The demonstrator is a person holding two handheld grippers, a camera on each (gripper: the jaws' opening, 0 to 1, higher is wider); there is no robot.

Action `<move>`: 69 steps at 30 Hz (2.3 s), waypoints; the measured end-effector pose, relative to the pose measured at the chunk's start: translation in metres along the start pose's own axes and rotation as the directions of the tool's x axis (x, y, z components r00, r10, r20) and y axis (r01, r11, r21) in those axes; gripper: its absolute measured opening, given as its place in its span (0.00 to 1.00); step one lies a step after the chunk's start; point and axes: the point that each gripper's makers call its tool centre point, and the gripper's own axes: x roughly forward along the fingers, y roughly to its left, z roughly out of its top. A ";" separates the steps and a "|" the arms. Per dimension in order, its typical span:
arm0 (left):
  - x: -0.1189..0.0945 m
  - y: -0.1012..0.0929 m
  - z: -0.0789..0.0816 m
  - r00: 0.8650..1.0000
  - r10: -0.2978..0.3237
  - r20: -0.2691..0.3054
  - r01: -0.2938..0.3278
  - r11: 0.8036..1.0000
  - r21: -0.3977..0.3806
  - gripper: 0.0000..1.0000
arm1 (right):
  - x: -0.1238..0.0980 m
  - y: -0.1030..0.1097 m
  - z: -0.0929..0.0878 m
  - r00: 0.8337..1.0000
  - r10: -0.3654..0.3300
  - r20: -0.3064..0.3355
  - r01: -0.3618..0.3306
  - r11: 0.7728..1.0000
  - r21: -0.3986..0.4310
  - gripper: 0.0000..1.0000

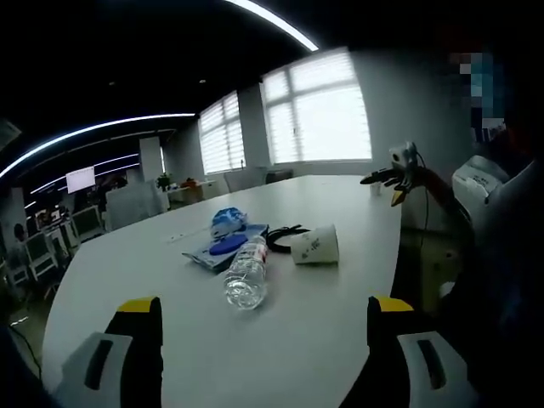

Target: Arrange the tabletop items into an orderly group along one side of the table until the central work area is clear of visible clutter.

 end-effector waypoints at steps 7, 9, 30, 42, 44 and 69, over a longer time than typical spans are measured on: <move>0.011 0.002 0.014 1.000 0.010 0.020 -0.010 1.000 0.002 1.00 | -0.005 -0.008 0.001 1.000 -0.013 0.002 0.013 1.000 0.002 1.00; 0.020 0.003 0.017 1.000 0.010 0.005 -0.010 1.000 0.013 1.00 | -0.006 -0.011 0.002 1.000 -0.021 0.010 0.021 1.000 0.003 1.00; 0.136 0.001 0.039 0.953 -0.168 -0.251 0.181 0.983 0.026 0.70 | -0.007 -0.012 0.002 0.999 -0.040 0.019 0.040 0.999 0.012 1.00; 0.175 0.011 0.039 0.925 -0.202 -0.320 0.206 0.978 -0.023 0.62 | 0.004 -0.010 0.000 1.000 -0.015 0.014 0.015 1.000 0.017 1.00; 0.176 0.012 0.039 0.927 -0.199 -0.317 0.203 0.979 -0.021 0.62 | 0.005 -0.010 -0.001 1.000 -0.013 0.011 0.013 1.000 0.013 1.00; 0.157 0.003 0.045 0.940 -0.225 -0.257 0.231 0.973 -0.005 0.65 | 0.011 -0.009 -0.001 1.000 -0.013 0.019 0.013 1.000 0.026 1.00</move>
